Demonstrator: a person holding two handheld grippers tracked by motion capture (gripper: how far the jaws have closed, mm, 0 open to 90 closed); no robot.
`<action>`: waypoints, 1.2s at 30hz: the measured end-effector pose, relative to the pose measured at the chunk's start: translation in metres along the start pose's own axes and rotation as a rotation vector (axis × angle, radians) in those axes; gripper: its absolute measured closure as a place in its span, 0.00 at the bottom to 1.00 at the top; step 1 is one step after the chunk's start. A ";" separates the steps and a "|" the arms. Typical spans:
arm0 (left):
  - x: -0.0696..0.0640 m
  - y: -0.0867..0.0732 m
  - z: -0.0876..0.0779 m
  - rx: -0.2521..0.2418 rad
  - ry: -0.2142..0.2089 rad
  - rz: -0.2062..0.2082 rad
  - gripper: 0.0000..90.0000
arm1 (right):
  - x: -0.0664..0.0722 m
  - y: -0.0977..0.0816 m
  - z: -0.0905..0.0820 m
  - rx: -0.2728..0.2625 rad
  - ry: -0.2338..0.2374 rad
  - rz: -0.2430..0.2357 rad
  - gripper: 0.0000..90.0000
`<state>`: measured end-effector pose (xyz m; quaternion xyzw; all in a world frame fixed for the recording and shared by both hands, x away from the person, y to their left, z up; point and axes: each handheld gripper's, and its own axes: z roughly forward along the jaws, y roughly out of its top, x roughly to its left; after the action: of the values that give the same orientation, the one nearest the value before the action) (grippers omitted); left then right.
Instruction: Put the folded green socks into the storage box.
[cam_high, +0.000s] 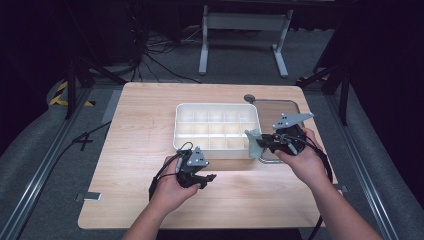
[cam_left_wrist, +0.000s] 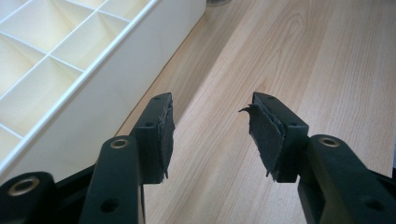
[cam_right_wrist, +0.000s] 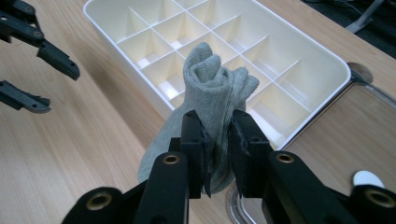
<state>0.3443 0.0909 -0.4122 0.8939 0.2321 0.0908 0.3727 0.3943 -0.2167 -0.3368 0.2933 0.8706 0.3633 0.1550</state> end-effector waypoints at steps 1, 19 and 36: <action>0.001 0.000 -0.001 -0.001 0.002 -0.001 0.56 | -0.002 0.002 0.000 0.000 -0.005 -0.006 0.85; 0.008 -0.008 -0.013 -0.012 0.014 -0.035 0.58 | -0.028 0.032 0.025 0.084 -0.039 -0.033 0.84; 0.011 -0.009 -0.014 -0.009 0.009 -0.039 0.58 | -0.038 0.027 0.067 0.230 -0.078 -0.075 0.84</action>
<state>0.3458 0.1102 -0.4084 0.8870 0.2508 0.0888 0.3774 0.4666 -0.1891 -0.3613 0.2904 0.9101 0.2434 0.1676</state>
